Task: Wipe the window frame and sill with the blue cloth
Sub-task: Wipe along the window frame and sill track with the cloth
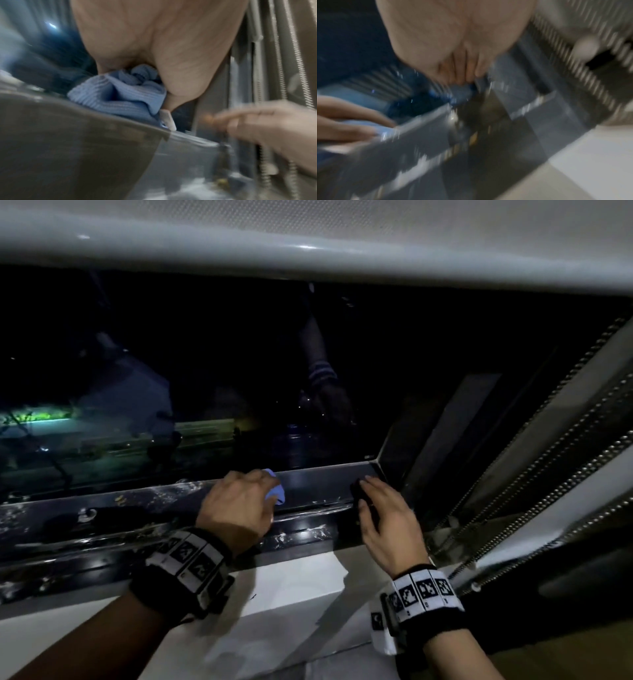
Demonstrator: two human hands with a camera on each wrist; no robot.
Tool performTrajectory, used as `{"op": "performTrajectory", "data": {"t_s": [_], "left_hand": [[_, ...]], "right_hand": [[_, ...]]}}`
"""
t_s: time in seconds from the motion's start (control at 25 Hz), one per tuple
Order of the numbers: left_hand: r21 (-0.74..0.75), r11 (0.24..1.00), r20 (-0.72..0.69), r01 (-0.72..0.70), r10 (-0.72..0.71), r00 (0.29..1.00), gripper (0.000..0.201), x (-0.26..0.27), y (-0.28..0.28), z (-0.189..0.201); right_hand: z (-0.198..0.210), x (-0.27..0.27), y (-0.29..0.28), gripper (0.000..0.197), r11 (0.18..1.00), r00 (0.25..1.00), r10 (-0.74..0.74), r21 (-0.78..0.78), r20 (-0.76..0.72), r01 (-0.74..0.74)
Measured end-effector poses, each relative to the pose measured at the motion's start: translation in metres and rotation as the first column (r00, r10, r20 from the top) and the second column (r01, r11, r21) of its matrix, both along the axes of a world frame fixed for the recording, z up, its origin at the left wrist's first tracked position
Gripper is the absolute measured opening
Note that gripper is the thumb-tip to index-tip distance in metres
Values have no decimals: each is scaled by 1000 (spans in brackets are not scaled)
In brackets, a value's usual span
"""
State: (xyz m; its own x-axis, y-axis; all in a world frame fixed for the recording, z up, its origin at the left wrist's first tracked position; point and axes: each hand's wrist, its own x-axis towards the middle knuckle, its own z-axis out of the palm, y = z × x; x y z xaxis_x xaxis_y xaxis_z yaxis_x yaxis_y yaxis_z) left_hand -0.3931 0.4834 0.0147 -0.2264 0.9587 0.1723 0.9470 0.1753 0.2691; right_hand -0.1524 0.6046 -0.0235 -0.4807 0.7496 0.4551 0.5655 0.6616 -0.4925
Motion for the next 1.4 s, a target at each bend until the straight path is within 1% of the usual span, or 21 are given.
{"op": "performTrajectory", "data": {"t_s": [0.08, 0.16, 0.2, 0.28, 0.36, 0.4, 0.52, 0.56, 0.6, 0.68, 0.76, 0.84, 0.88, 0.92, 1.0, 1.04, 1.08, 1.16, 1.24, 1.32, 1.4], "left_hand": [[6, 998, 43, 57, -58, 997, 30, 34, 35, 1], [-12, 990, 107, 140, -138, 985, 34, 66, 75, -2], [-23, 986, 127, 166, -162, 979, 34, 78, 94, 0], [-60, 975, 136, 212, -203, 970, 32, 96, 121, 4], [-99, 961, 90, 258, -249, 964, 29, 107, 135, 10], [-100, 952, 99, 288, -279, 955, 29, 109, 135, 14], [-56, 897, 240, 438, -414, 878, 27, 92, 110, 20], [-52, 902, 271, 429, -401, 875, 26, 79, 99, 19], [-55, 925, 267, 377, -350, 898, 26, 67, 90, 18], [-66, 960, 184, 273, -257, 949, 27, 58, 92, 18], [-108, 954, 166, 280, -261, 951, 32, 76, 114, 21], [-152, 940, 161, 306, -282, 946, 31, 104, 132, 22], [-144, 932, 166, 332, -308, 937, 28, 108, 138, 20], [-130, 912, 178, 390, -365, 914, 28, 105, 136, 18], [-117, 835, 248, 538, -500, 830, 29, 86, 122, 19], [-115, 818, 269, 563, -520, 811, 30, 75, 118, 20], [-102, 839, 274, 534, -493, 826, 31, 66, 120, 21], [-78, 913, 280, 401, -366, 888, 31, 65, 132, 23], [-108, 921, 258, 375, -339, 905, 30, 85, 144, 22], [-94, 887, 259, 452, -417, 871, 30, 95, 140, 19], [-81, 816, 320, 572, -522, 791, 29, 81, 124, 21]], "right_hand": [[17, 17, -2, 32, 990, 981, -76, 100, -176, 95], [29, 36, 4, 32, 975, 943, -180, 77, -279, 209], [32, 43, 8, 34, 970, 934, -215, 50, -286, 239], [33, 50, 16, 43, 972, 942, -222, 19, -252, 234], [31, 53, 19, 47, 979, 955, -188, 35, -228, 201], [29, 54, 18, 49, 977, 957, -193, 50, -215, 208], [21, 54, 13, 57, 968, 958, -221, 77, -182, 238], [20, 53, 12, 60, 970, 963, -210, 84, -168, 226], [19, 53, 12, 64, 975, 971, -193, 81, -144, 206], [18, 55, 13, 73, 982, 981, -175, 53, -80, 180], [16, 58, 12, 82, 987, 986, -161, 21, -33, 161], [17, 61, 12, 89, 989, 989, -148, -6, -11, 148], [18, 61, 13, 92, 989, 989, -145, -17, -1, 145], [17, 62, 13, 95, 989, 990, -141, -32, 4, 141], [17, 62, 12, 96, 988, 990, -144, -51, -12, 143], [17, 61, 11, 95, 988, 989, -148, -59, -25, 146], [17, 60, 11, 95, 986, 988, -152, -71, -32, 149], [18, 60, 8, 95, 985, 989, -145, -94, -39, 141], [18, 62, 10, 94, 987, 990, -132, -95, -38, 128], [18, 63, 11, 94, 987, 991, -132, -93, -25, 129], [18, 64, 11, 95, 988, 991, -133, -84, -17, 131]]}}
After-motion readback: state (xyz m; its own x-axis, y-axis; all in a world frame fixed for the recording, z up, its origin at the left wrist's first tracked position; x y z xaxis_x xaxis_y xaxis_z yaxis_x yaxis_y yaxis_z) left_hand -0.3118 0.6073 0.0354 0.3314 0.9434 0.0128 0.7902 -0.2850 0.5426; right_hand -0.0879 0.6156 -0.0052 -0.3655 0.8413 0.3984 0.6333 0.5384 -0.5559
